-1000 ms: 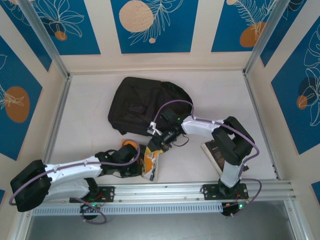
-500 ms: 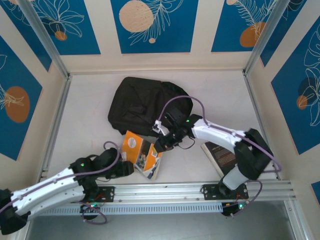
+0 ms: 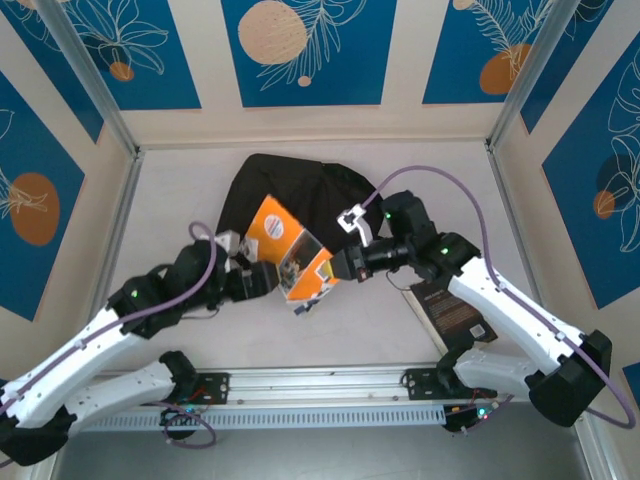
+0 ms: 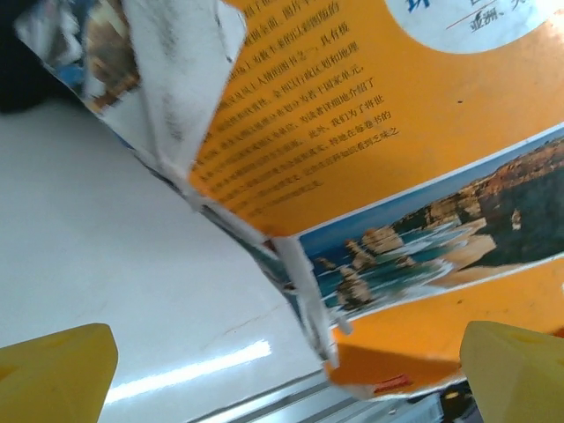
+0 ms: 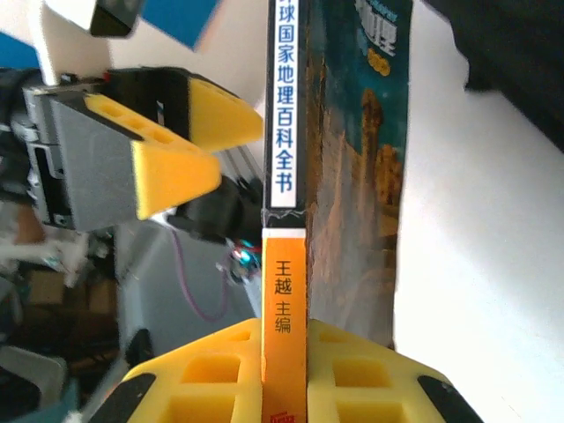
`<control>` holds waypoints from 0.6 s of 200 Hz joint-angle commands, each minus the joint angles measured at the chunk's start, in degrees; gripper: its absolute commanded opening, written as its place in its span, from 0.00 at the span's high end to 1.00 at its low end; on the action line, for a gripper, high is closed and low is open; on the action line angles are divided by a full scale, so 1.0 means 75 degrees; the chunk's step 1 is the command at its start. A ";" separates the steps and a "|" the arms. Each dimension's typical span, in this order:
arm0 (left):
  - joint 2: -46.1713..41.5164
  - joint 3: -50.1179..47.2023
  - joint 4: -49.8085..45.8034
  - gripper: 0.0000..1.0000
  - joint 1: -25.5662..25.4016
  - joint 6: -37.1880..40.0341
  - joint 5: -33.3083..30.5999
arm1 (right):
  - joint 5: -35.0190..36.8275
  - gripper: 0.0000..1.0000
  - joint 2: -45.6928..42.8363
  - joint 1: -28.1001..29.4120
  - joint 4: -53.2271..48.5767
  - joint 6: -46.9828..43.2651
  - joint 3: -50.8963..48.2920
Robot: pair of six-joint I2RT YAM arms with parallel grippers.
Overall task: Pack the student bag
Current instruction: Pick up the book from the bottom-center of the table.
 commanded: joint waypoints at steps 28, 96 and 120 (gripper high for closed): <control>0.1519 0.1622 0.1295 0.00 0.1449 0.0302 0.2193 | -0.1971 1.00 -0.0591 -0.1039 0.2711 0.2390 0.0589; 0.2579 0.2233 0.3713 0.00 0.1895 -0.0288 0.4489 | -0.2250 1.00 -0.0646 -0.1775 0.6204 0.6127 0.0150; 0.2625 0.2227 0.4400 0.00 0.1909 -0.0540 0.4727 | -0.2024 1.00 -0.0706 -0.1936 0.6820 0.6942 0.0079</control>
